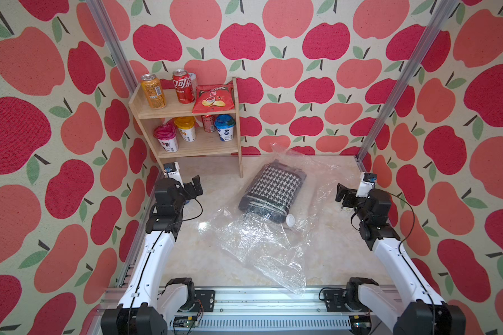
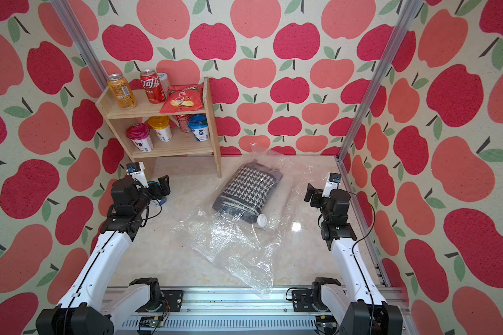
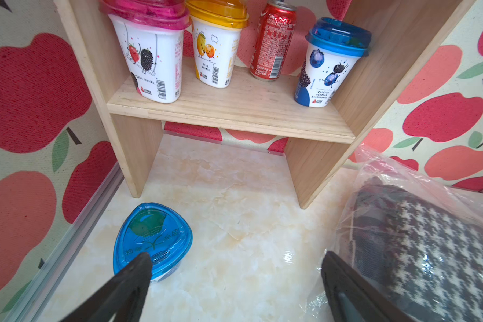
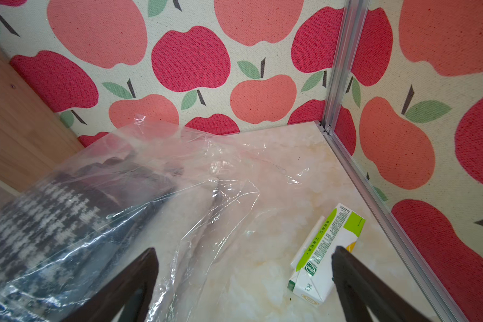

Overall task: Take the scarf out of the vacuum bag
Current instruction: Open the vacuum bag at the center of the board.

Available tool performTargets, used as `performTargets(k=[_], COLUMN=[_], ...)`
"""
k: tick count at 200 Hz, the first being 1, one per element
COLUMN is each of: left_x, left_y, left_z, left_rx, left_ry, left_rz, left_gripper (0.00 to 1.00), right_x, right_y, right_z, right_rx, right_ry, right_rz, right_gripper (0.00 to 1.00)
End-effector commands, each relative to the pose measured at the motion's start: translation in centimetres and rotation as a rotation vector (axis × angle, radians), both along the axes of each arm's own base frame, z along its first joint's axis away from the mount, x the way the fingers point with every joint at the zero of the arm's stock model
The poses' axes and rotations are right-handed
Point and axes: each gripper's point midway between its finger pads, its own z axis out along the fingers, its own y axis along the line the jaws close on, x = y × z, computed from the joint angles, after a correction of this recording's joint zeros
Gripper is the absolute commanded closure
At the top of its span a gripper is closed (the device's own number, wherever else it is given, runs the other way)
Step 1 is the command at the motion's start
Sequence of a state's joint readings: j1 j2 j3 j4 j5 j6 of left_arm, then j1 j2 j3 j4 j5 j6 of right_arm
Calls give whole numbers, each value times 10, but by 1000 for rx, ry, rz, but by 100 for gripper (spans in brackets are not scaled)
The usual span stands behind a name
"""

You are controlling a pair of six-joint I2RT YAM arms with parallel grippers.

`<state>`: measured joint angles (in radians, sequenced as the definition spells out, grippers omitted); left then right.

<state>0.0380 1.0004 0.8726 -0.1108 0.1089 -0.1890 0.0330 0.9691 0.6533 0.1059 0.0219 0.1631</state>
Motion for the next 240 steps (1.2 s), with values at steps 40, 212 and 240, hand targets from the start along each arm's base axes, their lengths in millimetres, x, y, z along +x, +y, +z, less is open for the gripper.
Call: performTargets(k=[40, 212, 240], left_x=[-48, -187, -210], left_y=[-53, -121, -112], left_z=[-18, -131, -151], left_rx=[-309, -561, -585], left_ry=[231, 631, 702], left_rz=[-195, -111, -66], left_gripper=[3, 3, 2], right_x=[-44, -161, -170], right_y=[106, 354, 361], right_z=[14, -65, -72], right_rx=[24, -454, -455], right_ry=[180, 484, 497], right_rz=[398, 1041, 1032], right_gripper=[0, 0, 0])
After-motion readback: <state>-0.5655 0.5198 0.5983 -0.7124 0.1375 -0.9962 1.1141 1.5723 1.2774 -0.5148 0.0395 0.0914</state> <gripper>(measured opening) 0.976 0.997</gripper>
